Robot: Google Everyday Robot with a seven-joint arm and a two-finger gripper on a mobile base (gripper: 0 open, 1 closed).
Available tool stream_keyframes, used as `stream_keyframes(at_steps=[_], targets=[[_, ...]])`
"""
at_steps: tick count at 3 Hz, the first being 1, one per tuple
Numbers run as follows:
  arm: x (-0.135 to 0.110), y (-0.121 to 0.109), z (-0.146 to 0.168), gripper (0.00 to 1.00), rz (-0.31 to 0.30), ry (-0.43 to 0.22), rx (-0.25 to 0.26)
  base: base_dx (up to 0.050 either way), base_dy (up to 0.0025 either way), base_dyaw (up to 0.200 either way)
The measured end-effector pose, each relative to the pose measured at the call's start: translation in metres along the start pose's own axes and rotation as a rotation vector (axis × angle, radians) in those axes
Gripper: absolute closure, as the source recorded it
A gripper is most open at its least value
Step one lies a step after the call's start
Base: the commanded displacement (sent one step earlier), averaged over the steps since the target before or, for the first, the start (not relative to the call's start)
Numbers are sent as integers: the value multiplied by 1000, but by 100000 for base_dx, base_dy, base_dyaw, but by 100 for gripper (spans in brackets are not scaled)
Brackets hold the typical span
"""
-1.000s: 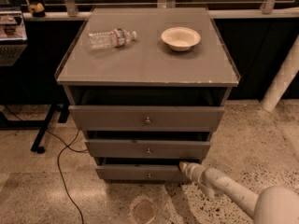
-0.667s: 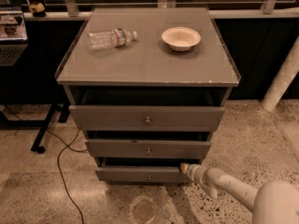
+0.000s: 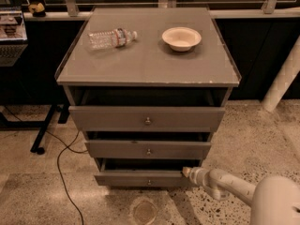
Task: Open bottom drawer
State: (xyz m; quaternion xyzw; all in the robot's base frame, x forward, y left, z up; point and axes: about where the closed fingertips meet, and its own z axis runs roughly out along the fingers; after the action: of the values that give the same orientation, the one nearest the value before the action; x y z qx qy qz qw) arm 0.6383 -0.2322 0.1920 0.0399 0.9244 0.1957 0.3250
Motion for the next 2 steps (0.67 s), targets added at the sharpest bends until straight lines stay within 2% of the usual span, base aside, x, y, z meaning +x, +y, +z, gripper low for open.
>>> stream_keyframes(at_steps=[1,2], targets=[[7,-6,-7,100,1,28,7,0,0,0],[5,-5,-9,100,1,29,7,0,0,0]])
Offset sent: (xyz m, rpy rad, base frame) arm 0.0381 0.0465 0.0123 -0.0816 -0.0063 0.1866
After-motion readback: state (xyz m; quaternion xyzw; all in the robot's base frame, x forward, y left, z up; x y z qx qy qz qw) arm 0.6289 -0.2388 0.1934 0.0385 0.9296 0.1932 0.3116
